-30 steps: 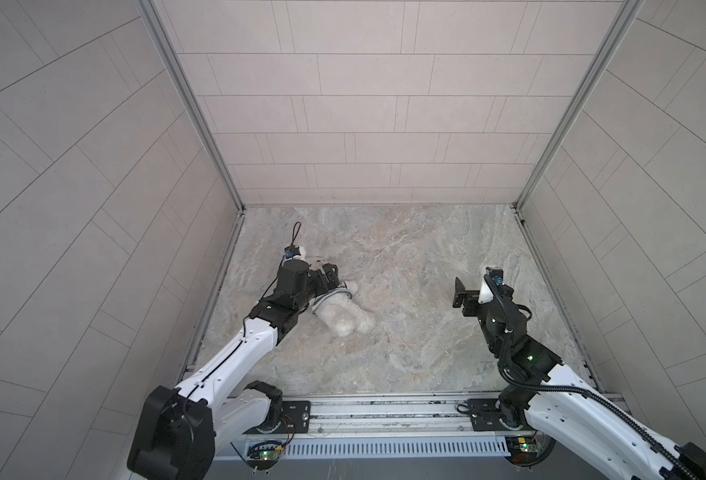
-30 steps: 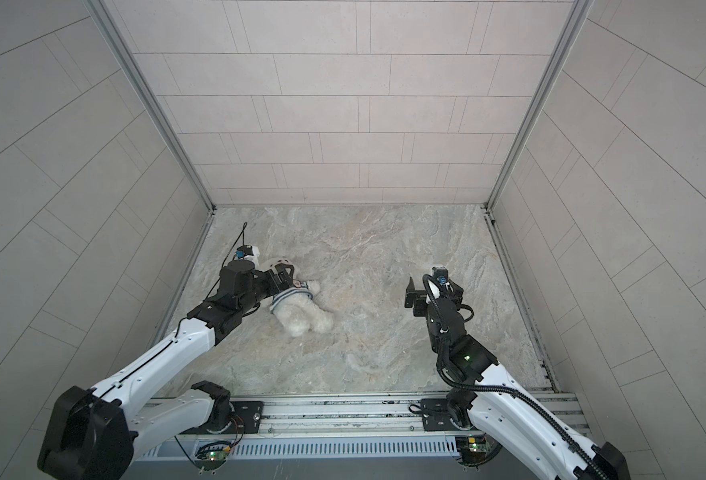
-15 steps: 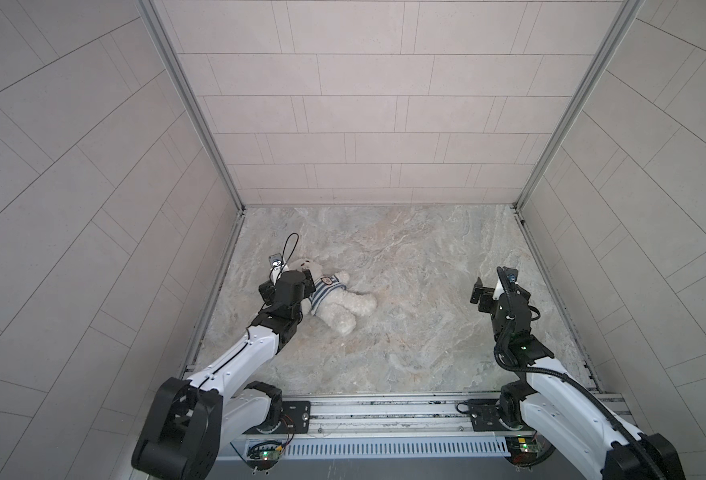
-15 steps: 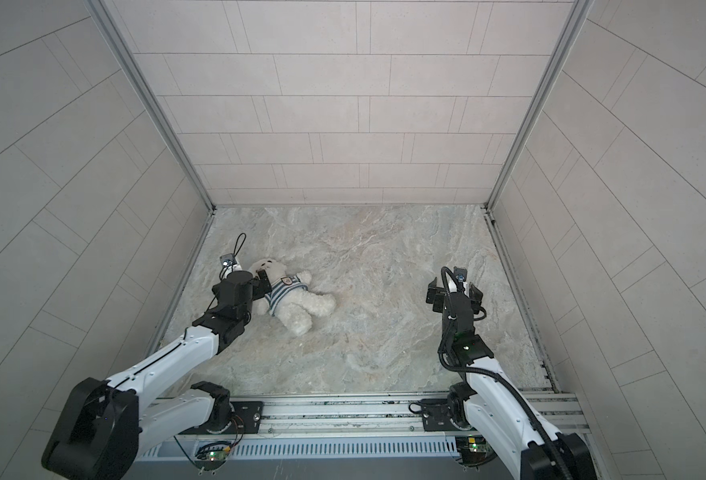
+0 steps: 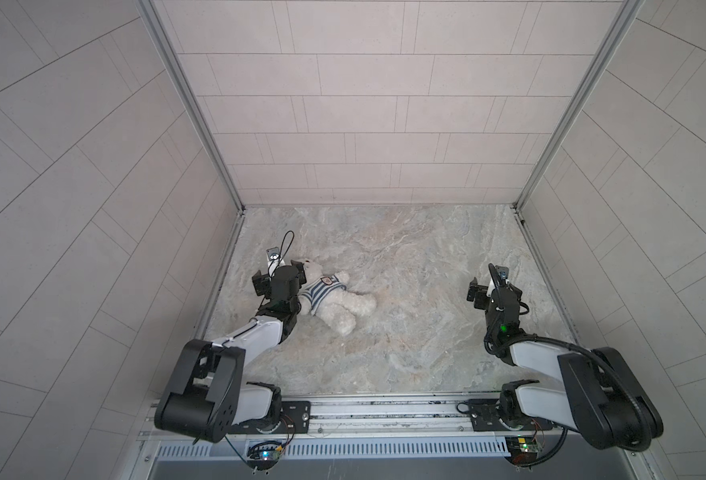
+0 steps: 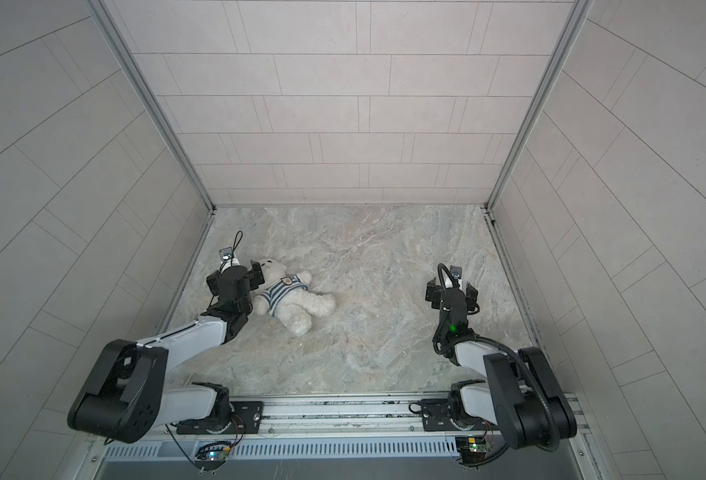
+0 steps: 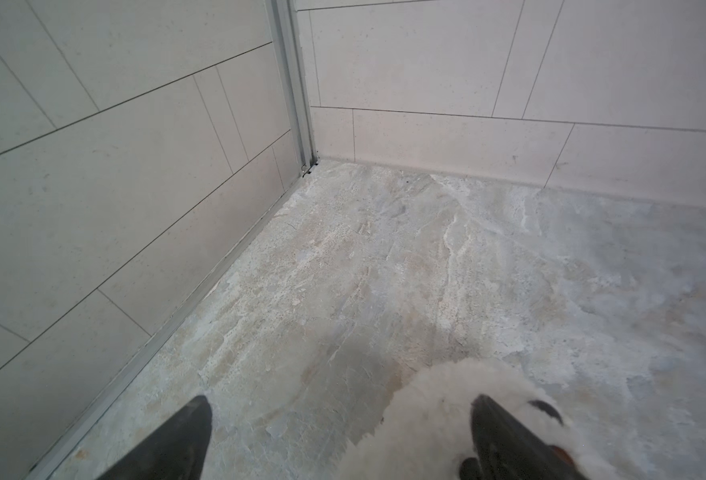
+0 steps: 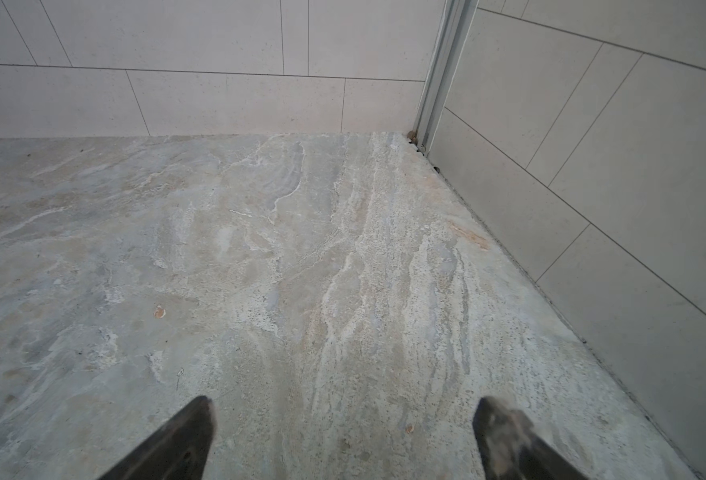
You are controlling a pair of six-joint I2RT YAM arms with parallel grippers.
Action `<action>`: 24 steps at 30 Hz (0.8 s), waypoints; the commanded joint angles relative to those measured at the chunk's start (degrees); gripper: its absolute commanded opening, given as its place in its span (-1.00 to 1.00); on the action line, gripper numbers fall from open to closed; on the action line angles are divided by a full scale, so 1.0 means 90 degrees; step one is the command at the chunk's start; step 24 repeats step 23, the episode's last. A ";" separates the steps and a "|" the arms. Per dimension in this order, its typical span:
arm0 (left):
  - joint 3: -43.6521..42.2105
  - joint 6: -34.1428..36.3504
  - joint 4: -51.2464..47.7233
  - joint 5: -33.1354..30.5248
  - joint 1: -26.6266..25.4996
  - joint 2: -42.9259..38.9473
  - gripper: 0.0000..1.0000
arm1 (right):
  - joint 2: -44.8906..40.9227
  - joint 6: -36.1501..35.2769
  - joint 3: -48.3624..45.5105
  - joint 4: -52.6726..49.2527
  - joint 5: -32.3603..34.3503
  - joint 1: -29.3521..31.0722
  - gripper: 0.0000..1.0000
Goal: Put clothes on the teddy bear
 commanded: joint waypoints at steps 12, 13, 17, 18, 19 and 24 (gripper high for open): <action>-0.0445 0.0657 0.2105 0.1555 0.0420 0.0778 1.00 | 0.1927 -0.0199 0.0126 0.2627 -0.0627 -0.0466 0.99; -0.0437 0.0676 0.2093 0.1521 0.0393 0.0786 1.00 | 0.1932 -0.0220 0.0203 0.2524 -0.0677 -0.0467 0.97; -0.0424 0.0674 0.2076 0.1526 0.0396 0.0789 1.00 | 0.1881 -0.0285 0.0579 0.1779 -0.0878 -0.0467 0.90; -0.0403 0.0672 0.2042 0.1532 0.0392 0.0801 1.00 | 0.1912 -0.0305 0.0631 0.1728 -0.0909 -0.0467 0.91; -0.0387 0.0673 0.2028 0.1537 0.0395 0.0817 1.00 | 0.1877 -0.0297 0.0647 0.1641 -0.0911 -0.0462 0.91; -0.0404 0.0672 0.2057 0.1531 0.0386 0.0809 1.00 | 0.1888 -0.0299 0.0607 0.1728 -0.0912 -0.0462 0.91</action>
